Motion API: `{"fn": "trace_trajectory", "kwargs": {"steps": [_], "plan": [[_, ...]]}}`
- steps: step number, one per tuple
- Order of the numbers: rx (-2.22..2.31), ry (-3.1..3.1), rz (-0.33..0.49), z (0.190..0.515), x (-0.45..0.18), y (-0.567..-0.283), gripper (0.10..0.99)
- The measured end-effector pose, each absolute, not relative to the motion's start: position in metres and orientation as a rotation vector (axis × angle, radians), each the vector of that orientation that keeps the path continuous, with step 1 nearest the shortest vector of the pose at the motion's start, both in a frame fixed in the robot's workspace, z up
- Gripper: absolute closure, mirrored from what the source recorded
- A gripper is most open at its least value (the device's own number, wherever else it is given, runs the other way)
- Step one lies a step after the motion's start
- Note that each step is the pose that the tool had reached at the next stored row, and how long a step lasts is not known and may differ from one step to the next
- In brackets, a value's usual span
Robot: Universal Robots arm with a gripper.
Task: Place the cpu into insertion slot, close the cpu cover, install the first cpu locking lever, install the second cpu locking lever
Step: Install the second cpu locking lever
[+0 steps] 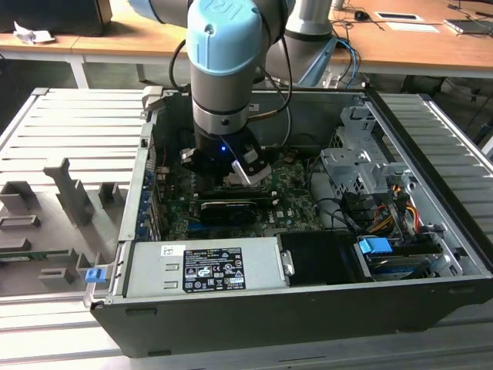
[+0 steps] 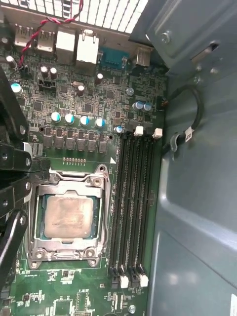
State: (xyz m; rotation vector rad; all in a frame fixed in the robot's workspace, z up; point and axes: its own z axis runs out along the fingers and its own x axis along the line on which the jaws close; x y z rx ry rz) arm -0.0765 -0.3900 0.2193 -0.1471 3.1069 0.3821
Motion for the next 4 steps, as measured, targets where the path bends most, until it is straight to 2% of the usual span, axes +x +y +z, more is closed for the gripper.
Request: {"fn": "trace_trajectory", "kwargs": {"steps": [4], "plan": [[-0.147,3.107,0.382,0.2215,-0.0764,-0.3900,0.980]]}}
